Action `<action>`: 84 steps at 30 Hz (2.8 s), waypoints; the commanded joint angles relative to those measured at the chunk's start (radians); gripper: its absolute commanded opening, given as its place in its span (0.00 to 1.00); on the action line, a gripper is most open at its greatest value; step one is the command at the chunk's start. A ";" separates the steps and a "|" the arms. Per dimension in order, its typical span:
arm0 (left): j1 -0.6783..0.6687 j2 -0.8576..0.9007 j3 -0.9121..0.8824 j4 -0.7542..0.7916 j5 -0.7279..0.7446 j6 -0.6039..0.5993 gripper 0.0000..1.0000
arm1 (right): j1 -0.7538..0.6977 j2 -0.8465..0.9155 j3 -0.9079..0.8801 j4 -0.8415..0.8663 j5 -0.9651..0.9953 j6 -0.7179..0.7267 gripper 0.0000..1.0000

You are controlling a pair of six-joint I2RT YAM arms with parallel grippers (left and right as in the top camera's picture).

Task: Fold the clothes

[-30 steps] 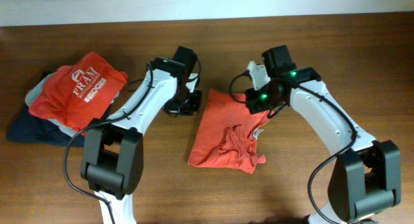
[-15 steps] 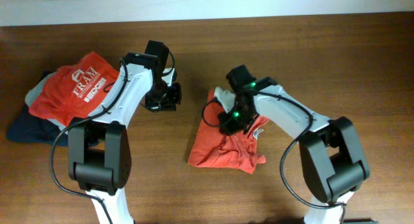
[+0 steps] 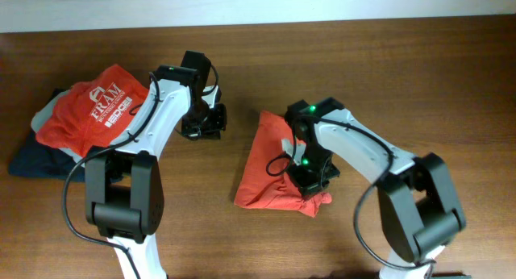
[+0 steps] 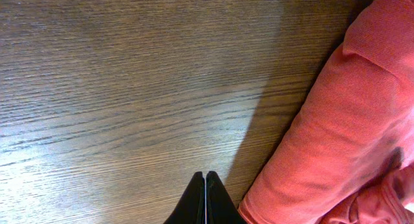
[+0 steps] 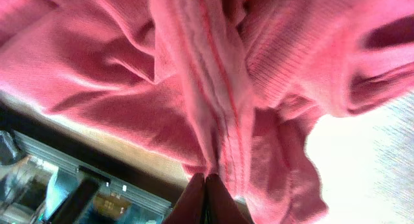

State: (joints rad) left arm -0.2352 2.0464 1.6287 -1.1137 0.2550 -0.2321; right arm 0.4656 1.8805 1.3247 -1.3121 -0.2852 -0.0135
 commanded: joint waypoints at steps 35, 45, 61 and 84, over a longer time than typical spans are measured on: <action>0.005 0.003 0.015 -0.020 0.010 0.002 0.07 | -0.003 -0.190 0.003 -0.054 0.139 0.111 0.05; 0.004 0.003 0.015 -0.019 0.011 0.002 0.36 | -0.001 -0.175 -0.059 0.171 0.120 0.120 0.06; 0.002 0.003 0.015 -0.031 0.023 0.026 0.50 | -0.001 -0.245 -0.250 0.146 -0.009 0.139 0.06; -0.183 0.084 -0.009 0.022 0.113 0.379 0.63 | -0.261 -0.367 0.037 0.168 0.122 0.249 0.48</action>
State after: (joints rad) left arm -0.4400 2.0747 1.6287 -1.0943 0.4084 0.1623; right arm 0.2657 1.5181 1.3487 -1.1431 -0.0360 0.3218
